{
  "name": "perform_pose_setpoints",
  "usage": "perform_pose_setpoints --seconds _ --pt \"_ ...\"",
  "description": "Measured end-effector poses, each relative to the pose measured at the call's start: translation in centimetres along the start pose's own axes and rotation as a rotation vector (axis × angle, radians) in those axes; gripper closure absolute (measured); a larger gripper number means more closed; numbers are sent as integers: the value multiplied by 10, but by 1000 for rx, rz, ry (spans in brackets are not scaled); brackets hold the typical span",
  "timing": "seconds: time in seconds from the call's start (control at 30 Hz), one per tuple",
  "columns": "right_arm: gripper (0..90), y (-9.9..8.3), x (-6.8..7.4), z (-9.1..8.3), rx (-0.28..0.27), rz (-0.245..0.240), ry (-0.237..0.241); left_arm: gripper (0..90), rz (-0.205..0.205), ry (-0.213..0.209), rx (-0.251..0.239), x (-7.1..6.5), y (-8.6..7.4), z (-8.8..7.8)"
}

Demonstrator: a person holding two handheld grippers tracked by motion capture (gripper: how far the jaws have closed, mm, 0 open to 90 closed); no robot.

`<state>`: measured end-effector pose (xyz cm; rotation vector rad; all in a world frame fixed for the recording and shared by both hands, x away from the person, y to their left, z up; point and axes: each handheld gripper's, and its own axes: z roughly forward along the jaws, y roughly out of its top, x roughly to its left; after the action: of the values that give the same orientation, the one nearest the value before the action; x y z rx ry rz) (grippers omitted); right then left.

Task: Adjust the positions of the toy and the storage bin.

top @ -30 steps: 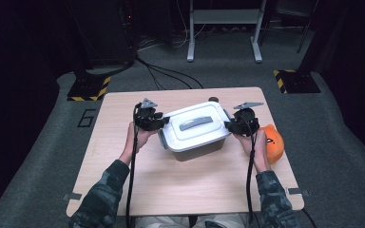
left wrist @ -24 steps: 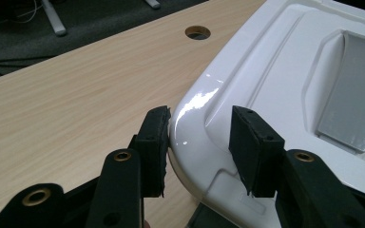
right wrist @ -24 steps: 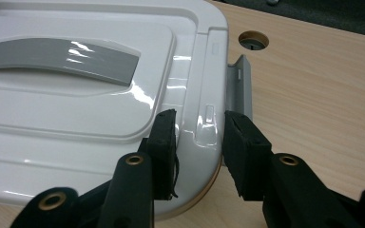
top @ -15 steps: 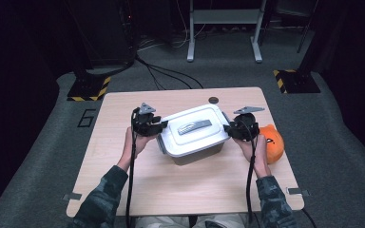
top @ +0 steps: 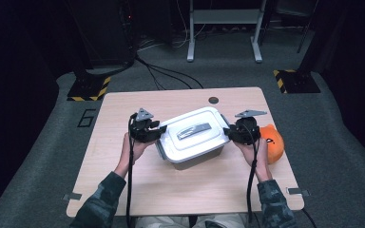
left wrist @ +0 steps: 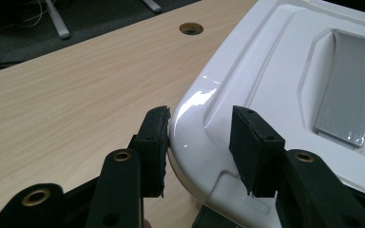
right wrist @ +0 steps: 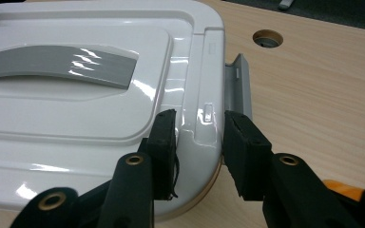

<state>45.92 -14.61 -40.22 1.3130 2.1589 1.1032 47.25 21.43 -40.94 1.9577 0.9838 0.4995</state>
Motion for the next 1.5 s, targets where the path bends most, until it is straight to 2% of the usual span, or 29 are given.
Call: perform_pose_setpoints --seconds 0.47,0.73,1.0,1.17,1.23,1.27,1.33,1.4,1.47,1.5 --pt "652 -3 3 -2 -17 -17 -5 573 2 -10 -3 -5 -8 -7" --pt "653 -2 1 -1 -12 -7 1 569 8 -5 1 -10 -10 -11" --pt "654 0 -1 0 -9 -1 10 563 6 -6 -21 -16 -16 -16" --pt "646 0 0 0 -13 -13 5 548 20 -15 8 -14 -12 -15" --pt "565 0 1 0 -15 -41 -14 391 44 -17 39 -17 -8 -13" --pt "509 -1 2 -1 -25 -53 -18 355 60 -15 40 -18 -8 -13" --pt "418 -6 4 -8 -82 -57 -31 289 88 7 33 -22 -7 -15" --pt "284 -11 6 -16 -123 -53 -33 243 96 14 28 -23 -7 -15" --pt "158 -18 6 -24 -136 -38 -22 183 102 26 27 -22 -6 -15" --pt "131 -22 6 -28 -141 -34 -24 165 101 29 28 -22 -5 -16"
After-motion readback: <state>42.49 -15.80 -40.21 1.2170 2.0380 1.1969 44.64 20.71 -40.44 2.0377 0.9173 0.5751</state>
